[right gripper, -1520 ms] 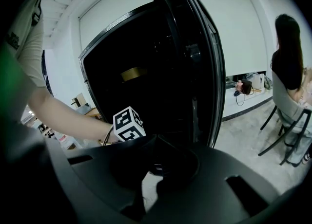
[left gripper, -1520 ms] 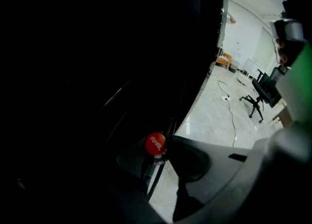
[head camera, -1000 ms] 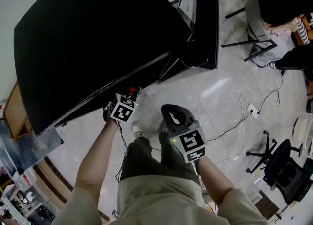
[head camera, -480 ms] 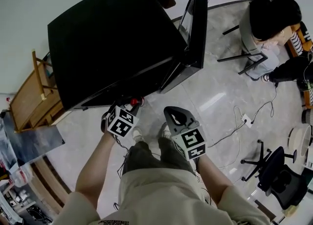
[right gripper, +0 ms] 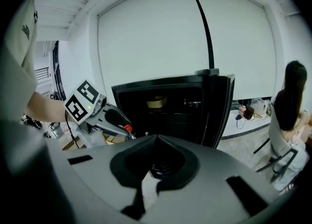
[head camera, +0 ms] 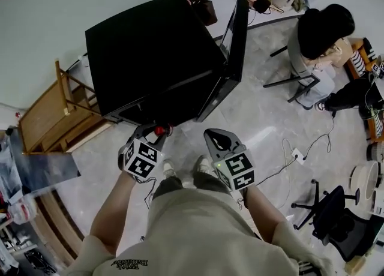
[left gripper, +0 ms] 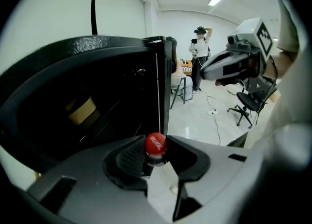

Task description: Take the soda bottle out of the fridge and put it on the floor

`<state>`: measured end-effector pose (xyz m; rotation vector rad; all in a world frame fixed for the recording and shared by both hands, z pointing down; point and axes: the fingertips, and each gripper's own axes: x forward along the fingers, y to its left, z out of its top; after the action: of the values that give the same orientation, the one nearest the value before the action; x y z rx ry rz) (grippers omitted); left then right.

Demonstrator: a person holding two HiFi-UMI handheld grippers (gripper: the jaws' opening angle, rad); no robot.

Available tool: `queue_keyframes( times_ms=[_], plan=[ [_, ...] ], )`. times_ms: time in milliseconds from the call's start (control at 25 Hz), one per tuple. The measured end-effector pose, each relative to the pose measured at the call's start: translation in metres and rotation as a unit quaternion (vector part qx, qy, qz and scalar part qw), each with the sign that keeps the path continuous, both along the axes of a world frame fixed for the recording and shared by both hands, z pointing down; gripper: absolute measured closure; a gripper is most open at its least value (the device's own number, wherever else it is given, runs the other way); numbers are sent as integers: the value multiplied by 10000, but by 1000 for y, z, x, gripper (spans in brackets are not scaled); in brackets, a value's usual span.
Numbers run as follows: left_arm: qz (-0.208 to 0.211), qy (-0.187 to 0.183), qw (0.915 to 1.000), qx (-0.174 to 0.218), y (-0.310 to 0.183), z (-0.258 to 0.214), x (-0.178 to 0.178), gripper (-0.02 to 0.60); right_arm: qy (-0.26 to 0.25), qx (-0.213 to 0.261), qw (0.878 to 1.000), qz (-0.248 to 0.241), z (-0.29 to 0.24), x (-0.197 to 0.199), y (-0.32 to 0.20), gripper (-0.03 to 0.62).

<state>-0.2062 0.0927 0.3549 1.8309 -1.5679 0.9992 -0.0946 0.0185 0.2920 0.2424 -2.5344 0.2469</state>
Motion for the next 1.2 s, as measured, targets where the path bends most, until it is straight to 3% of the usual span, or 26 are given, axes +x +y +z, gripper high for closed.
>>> queue_keyframes(
  times_ms=[320, 480, 760, 1200],
  plan=[
    [-200, -76, 9997, 77, 31, -34, -2, 456, -45, -128, 9998, -119, -11, 1, 21, 599],
    [-108, -87, 9999, 25, 32, -34, -2, 456, -24, -117, 9999, -107, -9, -2, 25, 599],
    [369, -49, 9993, 9, 10, -25, 15, 456, 89, -168, 9994, 281, 6, 17, 15, 599],
    [1393, 70, 9902, 9, -51, -1, 80, 456, 179, -334, 9901, 1350, 32, 77, -22, 599]
  ],
)
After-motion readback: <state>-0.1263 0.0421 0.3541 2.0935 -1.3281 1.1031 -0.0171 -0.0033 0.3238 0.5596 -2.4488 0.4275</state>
